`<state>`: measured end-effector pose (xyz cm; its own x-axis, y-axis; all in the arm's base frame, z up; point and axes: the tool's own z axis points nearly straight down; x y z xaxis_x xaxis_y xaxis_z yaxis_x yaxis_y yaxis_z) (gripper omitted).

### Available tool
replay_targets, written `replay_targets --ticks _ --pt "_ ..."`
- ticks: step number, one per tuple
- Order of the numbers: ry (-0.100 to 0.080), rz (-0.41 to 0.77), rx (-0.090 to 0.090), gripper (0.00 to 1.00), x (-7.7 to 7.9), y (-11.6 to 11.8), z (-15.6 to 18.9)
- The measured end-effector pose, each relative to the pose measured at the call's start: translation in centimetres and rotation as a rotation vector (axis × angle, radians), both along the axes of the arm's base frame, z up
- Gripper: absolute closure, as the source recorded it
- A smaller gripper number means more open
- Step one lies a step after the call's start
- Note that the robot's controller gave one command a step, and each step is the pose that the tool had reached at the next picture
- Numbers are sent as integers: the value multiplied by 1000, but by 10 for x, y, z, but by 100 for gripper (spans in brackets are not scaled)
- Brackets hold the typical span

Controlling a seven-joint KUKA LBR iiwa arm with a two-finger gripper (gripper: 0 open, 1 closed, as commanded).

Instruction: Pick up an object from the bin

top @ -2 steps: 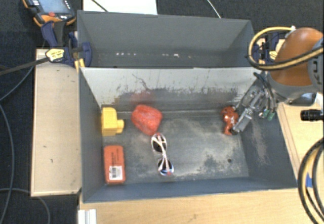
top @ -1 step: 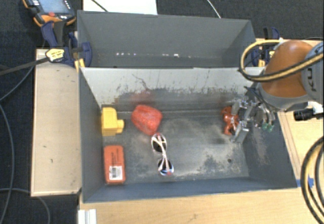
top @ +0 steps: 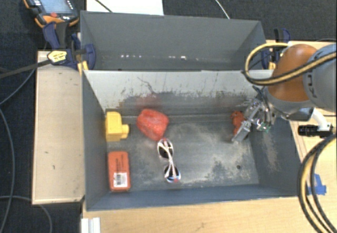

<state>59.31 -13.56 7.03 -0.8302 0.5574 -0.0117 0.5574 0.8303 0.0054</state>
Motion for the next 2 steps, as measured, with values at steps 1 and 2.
replay_targets --ticks 1,2 --pt "-3 32 -3 100 -8 3 5" --pt "-3 33 -3 100 -8 3 5"
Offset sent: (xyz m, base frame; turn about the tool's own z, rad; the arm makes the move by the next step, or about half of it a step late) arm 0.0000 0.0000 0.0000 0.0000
